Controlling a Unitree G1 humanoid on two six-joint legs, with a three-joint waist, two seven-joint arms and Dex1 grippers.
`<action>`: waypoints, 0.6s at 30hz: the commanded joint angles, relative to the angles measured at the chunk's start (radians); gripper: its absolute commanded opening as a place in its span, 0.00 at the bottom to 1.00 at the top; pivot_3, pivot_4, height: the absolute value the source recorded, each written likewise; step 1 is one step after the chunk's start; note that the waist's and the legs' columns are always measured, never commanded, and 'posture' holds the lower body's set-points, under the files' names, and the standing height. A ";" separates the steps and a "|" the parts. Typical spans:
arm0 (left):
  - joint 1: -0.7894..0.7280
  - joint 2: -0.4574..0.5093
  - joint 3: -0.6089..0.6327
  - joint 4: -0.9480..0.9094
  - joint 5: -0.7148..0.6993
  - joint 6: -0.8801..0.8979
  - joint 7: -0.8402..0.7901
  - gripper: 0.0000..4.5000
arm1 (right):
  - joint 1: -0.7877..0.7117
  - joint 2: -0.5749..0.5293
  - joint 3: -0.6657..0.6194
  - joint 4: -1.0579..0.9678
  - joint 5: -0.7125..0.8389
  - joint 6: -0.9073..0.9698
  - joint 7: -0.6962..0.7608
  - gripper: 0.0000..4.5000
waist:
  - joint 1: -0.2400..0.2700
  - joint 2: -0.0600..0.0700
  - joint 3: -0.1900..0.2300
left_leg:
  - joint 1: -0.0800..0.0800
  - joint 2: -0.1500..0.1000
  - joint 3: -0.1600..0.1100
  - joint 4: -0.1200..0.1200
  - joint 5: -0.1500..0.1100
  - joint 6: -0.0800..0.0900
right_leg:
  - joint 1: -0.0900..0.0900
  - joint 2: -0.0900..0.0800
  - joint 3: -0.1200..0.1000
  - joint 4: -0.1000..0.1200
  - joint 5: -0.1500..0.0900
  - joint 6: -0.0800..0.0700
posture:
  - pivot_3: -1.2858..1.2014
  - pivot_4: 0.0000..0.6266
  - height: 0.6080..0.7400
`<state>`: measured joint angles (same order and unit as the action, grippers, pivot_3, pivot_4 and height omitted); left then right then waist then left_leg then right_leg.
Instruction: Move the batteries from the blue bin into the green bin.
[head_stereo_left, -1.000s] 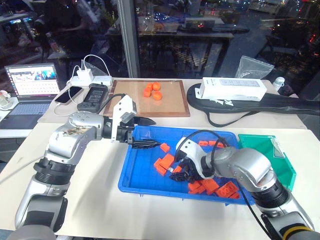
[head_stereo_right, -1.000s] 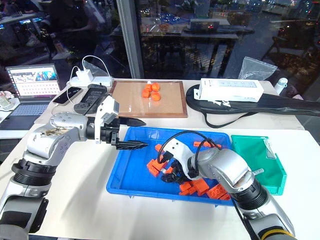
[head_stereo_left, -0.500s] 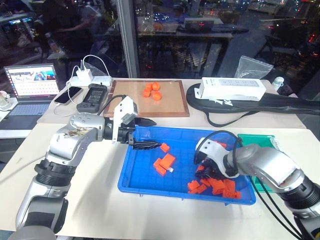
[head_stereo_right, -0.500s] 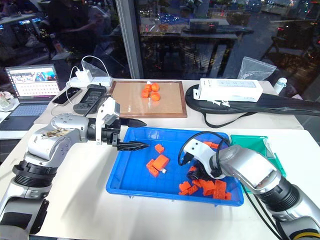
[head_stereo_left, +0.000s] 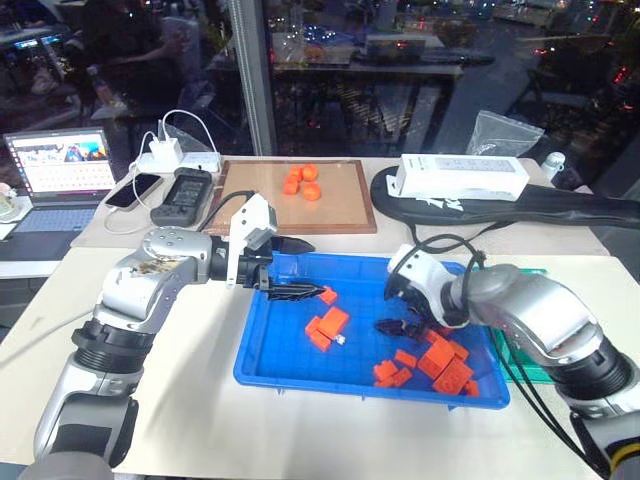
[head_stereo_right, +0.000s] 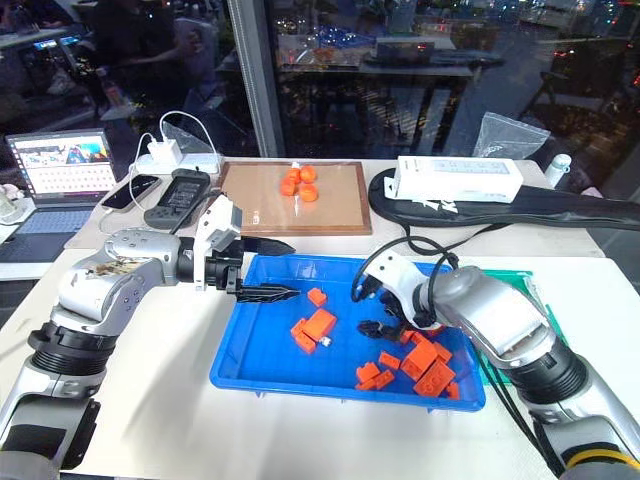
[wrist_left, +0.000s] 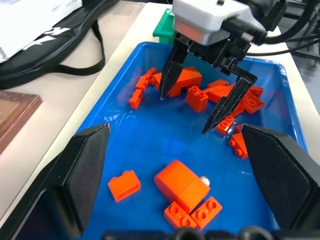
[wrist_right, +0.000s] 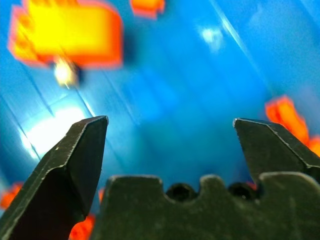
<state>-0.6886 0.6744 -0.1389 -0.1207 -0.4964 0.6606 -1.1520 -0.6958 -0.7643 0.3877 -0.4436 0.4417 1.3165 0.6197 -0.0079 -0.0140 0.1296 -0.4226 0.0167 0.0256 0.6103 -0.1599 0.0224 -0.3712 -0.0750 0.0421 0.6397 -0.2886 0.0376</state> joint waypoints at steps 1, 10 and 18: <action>-0.009 0.006 0.014 -0.026 -0.006 0.001 -0.002 1.00 | -0.022 0.036 0.049 -0.011 -0.029 -0.098 0.025 0.99 | 0.000 0.000 0.000 | 0.000 0.000 0.000 0.000 0.000 0.000 | 0.000 0.000 0.000 0.000 0.000 0.000 | 0.52 0.24 0.69; -0.003 0.012 0.019 -0.034 -0.007 0.005 0.003 1.00 | -0.052 0.186 0.047 0.092 -0.048 -0.080 -0.008 0.99 | -0.005 0.000 0.000 | 0.000 0.000 0.000 0.000 0.000 0.000 | 0.000 0.001 0.000 0.002 0.000 0.000 | 0.52 0.24 0.69; 0.003 0.016 0.021 -0.043 -0.006 0.011 0.010 1.00 | -0.041 0.278 0.034 0.136 -0.047 -0.024 -0.053 0.99 | -0.004 0.000 0.000 | 0.000 0.000 0.000 0.000 0.000 0.000 | 0.000 0.000 0.000 0.002 0.000 0.000 | 0.52 0.24 0.69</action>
<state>-0.6851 0.6810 -0.1386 -0.1398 -0.4965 0.6740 -1.1470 -0.7310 -0.5020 0.4558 -0.3007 0.3952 1.2794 0.5793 -0.0118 -0.0140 0.1295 -0.4221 0.0167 0.0256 0.6104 -0.1599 0.0224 -0.3714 -0.0747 0.0422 0.6415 -0.2884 0.0373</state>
